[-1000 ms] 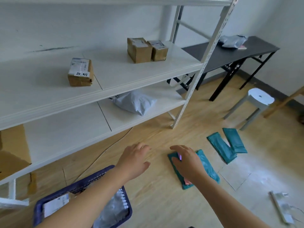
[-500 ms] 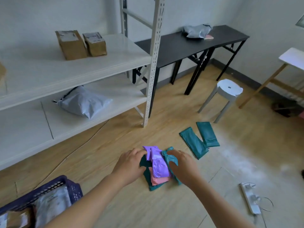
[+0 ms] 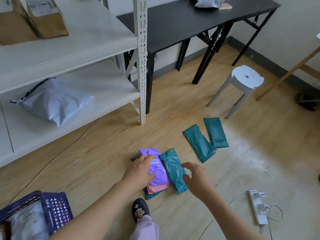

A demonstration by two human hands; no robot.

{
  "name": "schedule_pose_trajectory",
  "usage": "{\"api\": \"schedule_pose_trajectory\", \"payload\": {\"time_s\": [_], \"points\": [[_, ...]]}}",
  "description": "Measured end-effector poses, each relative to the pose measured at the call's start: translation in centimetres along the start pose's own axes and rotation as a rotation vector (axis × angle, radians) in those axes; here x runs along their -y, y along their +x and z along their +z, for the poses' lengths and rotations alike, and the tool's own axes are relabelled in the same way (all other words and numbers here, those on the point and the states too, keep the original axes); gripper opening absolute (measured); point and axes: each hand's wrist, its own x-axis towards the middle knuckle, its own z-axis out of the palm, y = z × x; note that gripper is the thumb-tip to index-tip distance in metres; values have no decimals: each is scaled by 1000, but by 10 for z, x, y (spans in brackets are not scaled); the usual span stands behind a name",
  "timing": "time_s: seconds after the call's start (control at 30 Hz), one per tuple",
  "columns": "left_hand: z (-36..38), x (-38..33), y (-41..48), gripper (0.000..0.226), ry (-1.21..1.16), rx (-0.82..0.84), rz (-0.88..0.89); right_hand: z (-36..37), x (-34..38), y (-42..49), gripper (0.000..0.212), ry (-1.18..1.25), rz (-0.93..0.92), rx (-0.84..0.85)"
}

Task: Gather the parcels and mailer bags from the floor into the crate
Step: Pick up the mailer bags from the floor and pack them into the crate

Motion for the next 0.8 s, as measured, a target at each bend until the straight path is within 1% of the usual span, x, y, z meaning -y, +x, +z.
{"api": "schedule_pose_trajectory", "payload": {"time_s": [0.17,0.3,0.43,0.63,0.8], "points": [[-17,-14,72,62,-40,61,-6,-33,-5,62,43,-61,36,65],[-33,-30,129,61,-78,65,-4,-63,-10,110,41,-62,51,30],[-38,-62,185,61,-110,74,9,-93,-33,154,41,-60,79,17],[-25,-108,268,58,-144,57,-35,-132,-91,229,42,-71,102,74],[9,-160,350,56,-234,13,-180,-160,-167,316,46,-87,100,157]]}}
